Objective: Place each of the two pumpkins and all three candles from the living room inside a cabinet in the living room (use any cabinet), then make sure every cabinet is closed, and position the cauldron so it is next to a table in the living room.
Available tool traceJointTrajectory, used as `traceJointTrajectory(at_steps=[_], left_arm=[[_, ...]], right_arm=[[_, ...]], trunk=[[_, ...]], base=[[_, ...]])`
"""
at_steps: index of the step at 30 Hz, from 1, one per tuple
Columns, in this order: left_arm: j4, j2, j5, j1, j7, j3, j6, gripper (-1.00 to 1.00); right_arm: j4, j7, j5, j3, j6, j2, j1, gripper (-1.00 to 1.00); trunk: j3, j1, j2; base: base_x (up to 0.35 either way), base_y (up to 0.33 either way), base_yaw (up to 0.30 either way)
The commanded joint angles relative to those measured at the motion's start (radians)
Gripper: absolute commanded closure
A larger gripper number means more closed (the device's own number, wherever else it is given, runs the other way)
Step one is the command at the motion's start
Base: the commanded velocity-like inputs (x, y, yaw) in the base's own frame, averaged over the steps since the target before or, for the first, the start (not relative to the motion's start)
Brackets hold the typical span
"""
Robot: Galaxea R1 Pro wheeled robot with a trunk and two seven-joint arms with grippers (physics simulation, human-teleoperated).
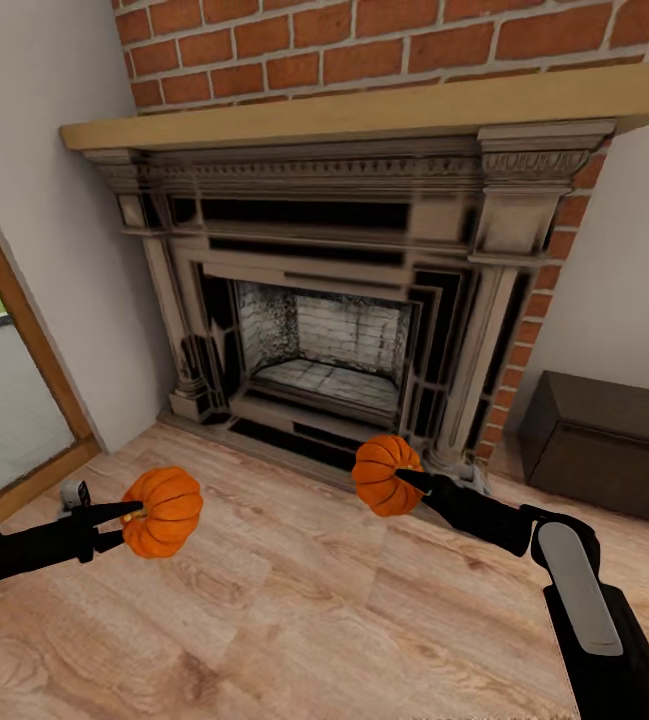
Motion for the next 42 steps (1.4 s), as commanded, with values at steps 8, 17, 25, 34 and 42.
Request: traceJointTrajectory(at_steps=[8,17,25,34,42], left_arm=[[-0.001,0.0,0.008,0.0,0.002,0.001,0.009,1.0],[0.0,0.0,0.009,0.0,0.005,0.001,0.009,1.0],[0.0,0.0,0.009,0.0,0.005,0.001,0.009,1.0],[0.0,0.0,0.008,0.0,0.005,0.001,0.009,1.0],[0.0,0.0,0.007,0.0,0.005,0.001,0.009,1.0]], right_arm=[[-0.001,-0.002,-0.016,-0.002,0.004,-0.001,0.002,1.0],[-0.001,-0.002,-0.026,-0.071,0.004,0.0,0.005,1.0],[0.021,-0.002,-0.03,-0.081,0.001,0.0,0.003,1.0],[0.027,-0.001,-0.03,-0.082,-0.008,0.001,0.003,1.0],[0.029,0.03,-0.03,-0.082,-0.022,0.001,0.003,1.0]], trunk=[[0.024,-0.031,0.056],[0.055,-0.065,0.119],[0.089,-0.096,0.175],[0.127,-0.131,0.238],[0.161,-0.161,0.294]], base=[[0.0,0.0,-0.28],[0.0,0.0,-0.278],[0.0,0.0,-0.221],[0.0,0.0,-0.186],[0.0,0.0,-0.207]])
